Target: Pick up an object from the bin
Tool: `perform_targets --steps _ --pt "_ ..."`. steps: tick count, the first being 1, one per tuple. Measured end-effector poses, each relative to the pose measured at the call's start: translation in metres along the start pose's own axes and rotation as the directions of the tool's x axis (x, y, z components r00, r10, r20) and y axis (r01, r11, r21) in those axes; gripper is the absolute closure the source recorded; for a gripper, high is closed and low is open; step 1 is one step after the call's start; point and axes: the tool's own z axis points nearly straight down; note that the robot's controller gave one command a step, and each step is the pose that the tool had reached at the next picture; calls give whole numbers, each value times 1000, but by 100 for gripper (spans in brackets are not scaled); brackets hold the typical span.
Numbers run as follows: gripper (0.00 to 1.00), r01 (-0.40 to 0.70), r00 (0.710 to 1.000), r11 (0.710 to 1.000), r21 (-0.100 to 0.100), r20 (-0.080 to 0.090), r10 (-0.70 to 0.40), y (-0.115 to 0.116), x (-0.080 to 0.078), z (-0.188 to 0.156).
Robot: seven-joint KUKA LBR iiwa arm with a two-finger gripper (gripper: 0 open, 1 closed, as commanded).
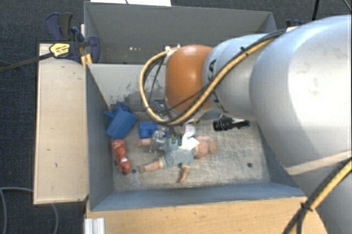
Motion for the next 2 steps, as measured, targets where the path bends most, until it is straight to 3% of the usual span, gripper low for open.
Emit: perform_targets --steps 2 --pt "100 -1 1000 1000 2 -10 1 0 2 -19"
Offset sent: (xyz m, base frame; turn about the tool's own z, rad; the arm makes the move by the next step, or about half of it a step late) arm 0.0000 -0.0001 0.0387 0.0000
